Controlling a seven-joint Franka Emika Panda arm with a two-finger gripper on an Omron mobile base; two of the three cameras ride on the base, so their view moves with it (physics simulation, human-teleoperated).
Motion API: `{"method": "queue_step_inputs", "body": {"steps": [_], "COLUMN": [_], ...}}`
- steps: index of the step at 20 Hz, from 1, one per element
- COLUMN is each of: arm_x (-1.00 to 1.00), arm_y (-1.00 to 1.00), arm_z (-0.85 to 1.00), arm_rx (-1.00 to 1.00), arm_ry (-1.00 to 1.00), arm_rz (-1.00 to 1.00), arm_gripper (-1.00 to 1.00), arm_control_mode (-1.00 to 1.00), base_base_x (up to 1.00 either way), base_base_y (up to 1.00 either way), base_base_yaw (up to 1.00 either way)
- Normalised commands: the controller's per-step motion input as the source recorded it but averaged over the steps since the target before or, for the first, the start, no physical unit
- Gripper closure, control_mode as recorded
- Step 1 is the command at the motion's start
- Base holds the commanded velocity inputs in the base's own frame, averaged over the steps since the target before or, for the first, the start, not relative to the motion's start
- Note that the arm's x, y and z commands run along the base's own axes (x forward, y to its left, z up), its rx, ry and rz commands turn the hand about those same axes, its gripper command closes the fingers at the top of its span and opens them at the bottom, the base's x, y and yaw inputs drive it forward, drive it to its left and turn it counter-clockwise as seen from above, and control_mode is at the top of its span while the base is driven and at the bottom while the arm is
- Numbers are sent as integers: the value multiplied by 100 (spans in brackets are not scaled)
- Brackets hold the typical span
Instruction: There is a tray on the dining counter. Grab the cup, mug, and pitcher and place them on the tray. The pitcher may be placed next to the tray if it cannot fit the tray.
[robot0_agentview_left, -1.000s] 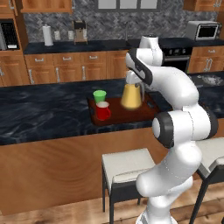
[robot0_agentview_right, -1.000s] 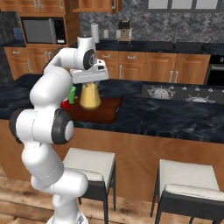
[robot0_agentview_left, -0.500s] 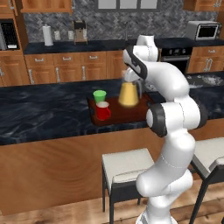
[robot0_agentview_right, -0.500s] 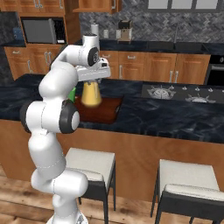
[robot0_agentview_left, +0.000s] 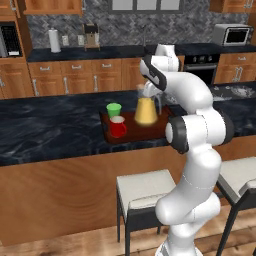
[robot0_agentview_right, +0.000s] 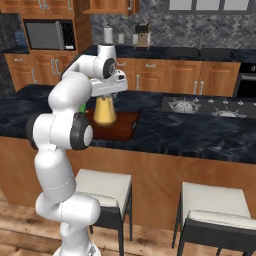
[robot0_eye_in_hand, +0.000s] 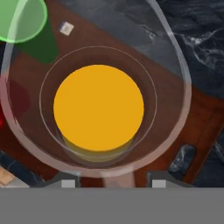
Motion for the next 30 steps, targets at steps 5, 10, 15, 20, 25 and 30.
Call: {"method": "queue_step_inputs", "body": {"steps": [5, 10, 15, 20, 25, 30], "arm_x": [1, 0, 0, 0, 0, 0], "arm_y": [1, 0, -1, 0, 0, 0], "arm_z": [-13, 0, 0, 0, 0, 0], "arm_rx": [0, 0, 0, 0, 0, 0], "arm_ry": [0, 0, 0, 0, 0, 0], "arm_rz": [6, 0, 0, 0, 0, 0], "arm_gripper": [100, 100, 100, -100, -100, -100], "arm_control_mode": [-100, -100, -100, -100, -100, -100], "base_base_x": [0, 0, 0, 0, 0, 0], "base_base_y": [0, 0, 0, 0, 0, 0], "base_base_yaw": [0, 0, 0, 0, 0, 0]}}
